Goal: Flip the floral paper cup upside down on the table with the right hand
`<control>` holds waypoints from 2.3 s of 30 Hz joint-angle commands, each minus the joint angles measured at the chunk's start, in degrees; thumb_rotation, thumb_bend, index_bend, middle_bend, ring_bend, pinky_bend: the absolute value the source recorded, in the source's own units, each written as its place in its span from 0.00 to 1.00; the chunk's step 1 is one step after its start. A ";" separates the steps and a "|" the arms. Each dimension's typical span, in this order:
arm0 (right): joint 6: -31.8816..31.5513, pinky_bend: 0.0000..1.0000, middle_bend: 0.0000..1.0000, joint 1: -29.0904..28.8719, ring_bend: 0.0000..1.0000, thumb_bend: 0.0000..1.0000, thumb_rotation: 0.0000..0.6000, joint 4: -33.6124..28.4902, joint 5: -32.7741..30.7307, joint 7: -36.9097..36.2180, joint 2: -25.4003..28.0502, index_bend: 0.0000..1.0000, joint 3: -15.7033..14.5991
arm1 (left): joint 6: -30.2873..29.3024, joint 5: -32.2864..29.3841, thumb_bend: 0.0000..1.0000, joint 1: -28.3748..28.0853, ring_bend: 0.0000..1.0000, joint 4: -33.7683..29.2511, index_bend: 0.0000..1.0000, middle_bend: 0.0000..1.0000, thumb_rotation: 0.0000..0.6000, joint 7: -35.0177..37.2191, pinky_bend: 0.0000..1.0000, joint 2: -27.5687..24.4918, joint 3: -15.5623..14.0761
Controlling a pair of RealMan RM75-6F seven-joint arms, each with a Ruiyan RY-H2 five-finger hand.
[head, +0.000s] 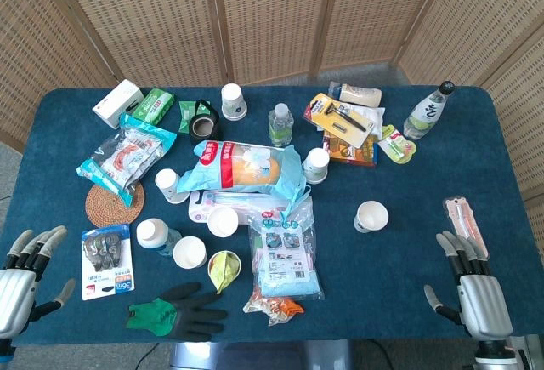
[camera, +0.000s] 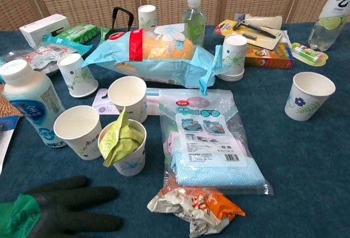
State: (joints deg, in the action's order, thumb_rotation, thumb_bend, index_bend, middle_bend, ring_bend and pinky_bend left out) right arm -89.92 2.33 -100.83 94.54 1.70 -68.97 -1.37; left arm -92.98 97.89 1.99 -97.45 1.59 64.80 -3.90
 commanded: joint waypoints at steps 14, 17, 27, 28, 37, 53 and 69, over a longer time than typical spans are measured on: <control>4.54 0.00 0.00 -2.81 0.00 0.38 0.98 -0.42 -0.79 0.43 -0.37 0.00 0.41 | -0.19 1.25 0.40 -0.88 0.16 -2.52 0.06 0.15 1.00 0.23 0.00 -1.94 0.38; 6.30 0.00 0.00 -4.52 0.00 0.38 0.98 -1.65 -0.63 1.19 0.24 0.00 1.19 | -0.19 1.70 0.40 -1.25 0.16 -3.33 0.06 0.15 1.00 0.48 0.00 -2.56 0.53; 15.50 0.00 0.00 -12.02 0.00 0.38 0.98 -5.03 -4.01 1.84 1.51 0.00 4.92 | 0.15 2.50 0.40 -1.77 0.16 -4.99 0.06 0.15 1.00 0.36 0.00 -3.91 0.39; 16.49 0.00 0.01 -12.75 0.00 0.38 0.99 -5.07 -4.56 2.11 1.45 0.00 5.24 | 0.14 2.50 0.40 -1.80 0.16 -5.00 0.06 0.15 1.00 0.29 0.00 -3.94 0.43; 25.31 0.00 0.01 -19.23 0.00 0.38 0.99 -3.65 -12.25 5.02 -1.10 0.00 8.21 | 1.22 1.83 0.40 -2.63 0.16 -5.04 0.06 0.15 1.00 0.13 0.00 -3.87 0.92; 34.17 0.00 0.02 -26.64 0.00 0.39 1.00 2.21 -22.66 7.60 -4.65 0.00 10.27 | 1.12 1.18 0.40 -2.92 0.16 -4.13 0.06 0.15 1.00 0.81 0.00 -3.56 1.28; 37.84 0.01 0.13 -30.84 0.00 0.39 1.00 6.08 -28.34 8.17 -5.81 0.01 10.39 | 0.99 0.72 0.40 -2.88 0.16 -3.63 0.06 0.15 1.00 0.85 0.00 -3.27 1.31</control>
State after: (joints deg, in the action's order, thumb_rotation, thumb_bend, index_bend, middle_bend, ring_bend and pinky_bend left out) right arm -52.31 -28.28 -95.00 66.46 9.90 -74.63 9.07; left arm -91.98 98.63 -0.90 -101.10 2.42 61.52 -2.61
